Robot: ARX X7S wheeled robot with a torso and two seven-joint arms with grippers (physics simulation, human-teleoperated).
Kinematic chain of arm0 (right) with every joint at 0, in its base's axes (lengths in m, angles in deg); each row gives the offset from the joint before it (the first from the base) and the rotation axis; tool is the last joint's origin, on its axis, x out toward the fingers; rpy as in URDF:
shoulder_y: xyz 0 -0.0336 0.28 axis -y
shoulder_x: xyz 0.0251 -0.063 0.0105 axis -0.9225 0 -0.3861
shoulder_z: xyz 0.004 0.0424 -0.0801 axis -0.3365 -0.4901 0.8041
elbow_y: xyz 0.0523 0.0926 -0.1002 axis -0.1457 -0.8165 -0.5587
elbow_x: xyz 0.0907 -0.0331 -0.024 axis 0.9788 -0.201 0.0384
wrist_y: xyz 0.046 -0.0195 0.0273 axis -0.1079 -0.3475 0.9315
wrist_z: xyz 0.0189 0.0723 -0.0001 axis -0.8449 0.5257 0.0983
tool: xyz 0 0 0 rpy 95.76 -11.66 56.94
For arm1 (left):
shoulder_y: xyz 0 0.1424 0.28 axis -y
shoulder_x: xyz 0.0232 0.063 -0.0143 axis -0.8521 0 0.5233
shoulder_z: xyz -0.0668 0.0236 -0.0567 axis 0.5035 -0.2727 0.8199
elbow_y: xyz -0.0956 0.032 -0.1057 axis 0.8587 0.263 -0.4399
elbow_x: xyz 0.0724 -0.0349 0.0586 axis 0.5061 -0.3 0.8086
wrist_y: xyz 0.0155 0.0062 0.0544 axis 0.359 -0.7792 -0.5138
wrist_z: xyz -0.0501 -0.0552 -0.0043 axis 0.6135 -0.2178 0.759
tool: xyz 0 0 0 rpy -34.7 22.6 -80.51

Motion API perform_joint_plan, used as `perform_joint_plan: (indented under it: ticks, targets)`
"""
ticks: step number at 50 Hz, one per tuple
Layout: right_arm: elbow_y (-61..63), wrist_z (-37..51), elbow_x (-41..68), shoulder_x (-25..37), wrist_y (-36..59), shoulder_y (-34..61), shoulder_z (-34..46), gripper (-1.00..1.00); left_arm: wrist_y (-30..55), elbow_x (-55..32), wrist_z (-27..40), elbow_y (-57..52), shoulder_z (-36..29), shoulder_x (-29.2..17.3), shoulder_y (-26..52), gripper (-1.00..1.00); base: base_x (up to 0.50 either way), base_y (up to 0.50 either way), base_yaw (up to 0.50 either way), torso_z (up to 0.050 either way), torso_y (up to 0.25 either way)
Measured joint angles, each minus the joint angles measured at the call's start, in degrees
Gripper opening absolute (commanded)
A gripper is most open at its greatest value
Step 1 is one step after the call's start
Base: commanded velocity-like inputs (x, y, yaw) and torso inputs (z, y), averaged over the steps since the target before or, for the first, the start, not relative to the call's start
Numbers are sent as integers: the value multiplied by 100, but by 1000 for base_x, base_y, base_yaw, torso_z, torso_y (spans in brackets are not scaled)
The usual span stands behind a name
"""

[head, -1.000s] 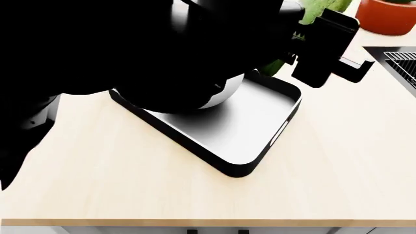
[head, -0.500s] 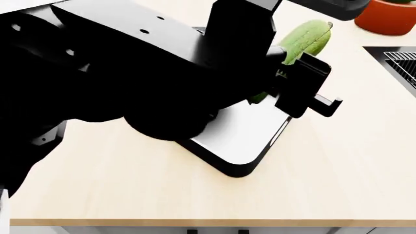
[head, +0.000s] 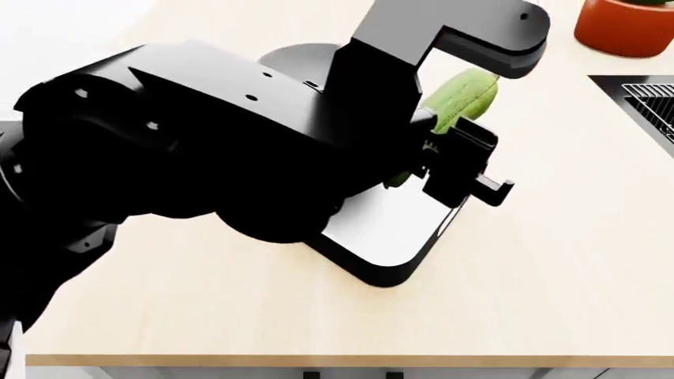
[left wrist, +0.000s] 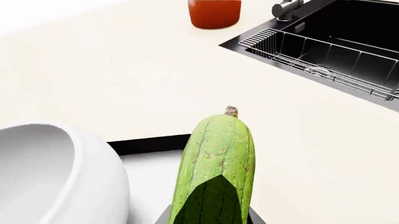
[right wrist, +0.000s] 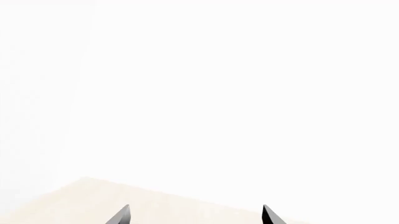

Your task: Place the two vegetables and bowl onto the tray for setting up a vegetable dip station.

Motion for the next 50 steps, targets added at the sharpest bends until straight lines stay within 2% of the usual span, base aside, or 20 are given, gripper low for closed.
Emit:
perform_joint_plan:
  ticks: [50]
  targets:
    - [-38, 52, -14, -73, 144, -20, -190, 100, 25, 255, -149, 291, -452, -200, -563, -100, 0, 0, 0, 0, 0]
